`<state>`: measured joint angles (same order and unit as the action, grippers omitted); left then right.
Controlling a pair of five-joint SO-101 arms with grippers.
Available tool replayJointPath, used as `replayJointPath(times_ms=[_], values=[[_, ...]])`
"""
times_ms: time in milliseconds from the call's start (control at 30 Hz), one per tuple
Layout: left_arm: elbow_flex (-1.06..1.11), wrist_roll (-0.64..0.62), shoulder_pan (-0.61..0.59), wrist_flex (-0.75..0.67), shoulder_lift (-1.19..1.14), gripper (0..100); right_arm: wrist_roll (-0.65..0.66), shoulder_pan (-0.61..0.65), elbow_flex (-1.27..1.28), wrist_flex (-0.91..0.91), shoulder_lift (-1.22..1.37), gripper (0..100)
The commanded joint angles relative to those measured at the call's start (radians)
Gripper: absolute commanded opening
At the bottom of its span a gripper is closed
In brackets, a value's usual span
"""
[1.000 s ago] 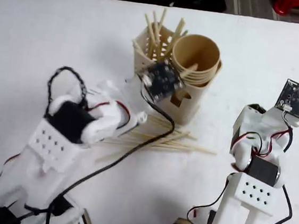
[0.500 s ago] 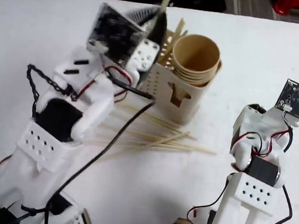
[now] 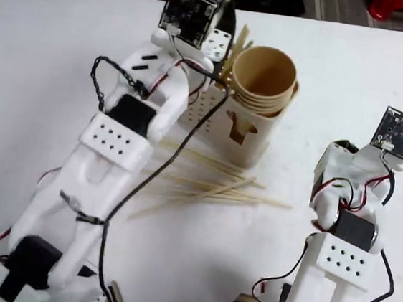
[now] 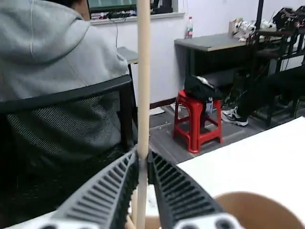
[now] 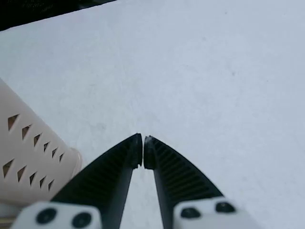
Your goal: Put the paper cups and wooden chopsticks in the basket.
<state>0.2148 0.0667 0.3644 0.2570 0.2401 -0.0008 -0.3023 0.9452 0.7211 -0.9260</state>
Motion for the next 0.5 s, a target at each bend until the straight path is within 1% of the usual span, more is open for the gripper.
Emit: replayJointPath(times_ms=[0, 100, 167, 367, 467], values=[[-0.018, -0.006, -0.031, 0.014, -0.027, 3, 0.008, -0.004, -0.006, -0.019, -0.001, 1.9], [-0.02, -0.008, -0.036, 0.072, -0.022, 9, 0.008, -0.004, -0.006, -0.019, -0.001, 1.9], [-0.026, -0.008, -0.042, 0.147, 0.004, 13, 0.008, -0.007, -0.006, -0.019, -0.001, 1.9], [-0.157, 0.005, -0.044, 0.493, 0.133, 14, 0.008, -0.005, -0.006, -0.019, -0.001, 1.9], [-0.209, 0.087, -0.039, 0.664, 0.193, 14, 0.008, -0.005, -0.006, -0.019, -0.001, 1.9]])
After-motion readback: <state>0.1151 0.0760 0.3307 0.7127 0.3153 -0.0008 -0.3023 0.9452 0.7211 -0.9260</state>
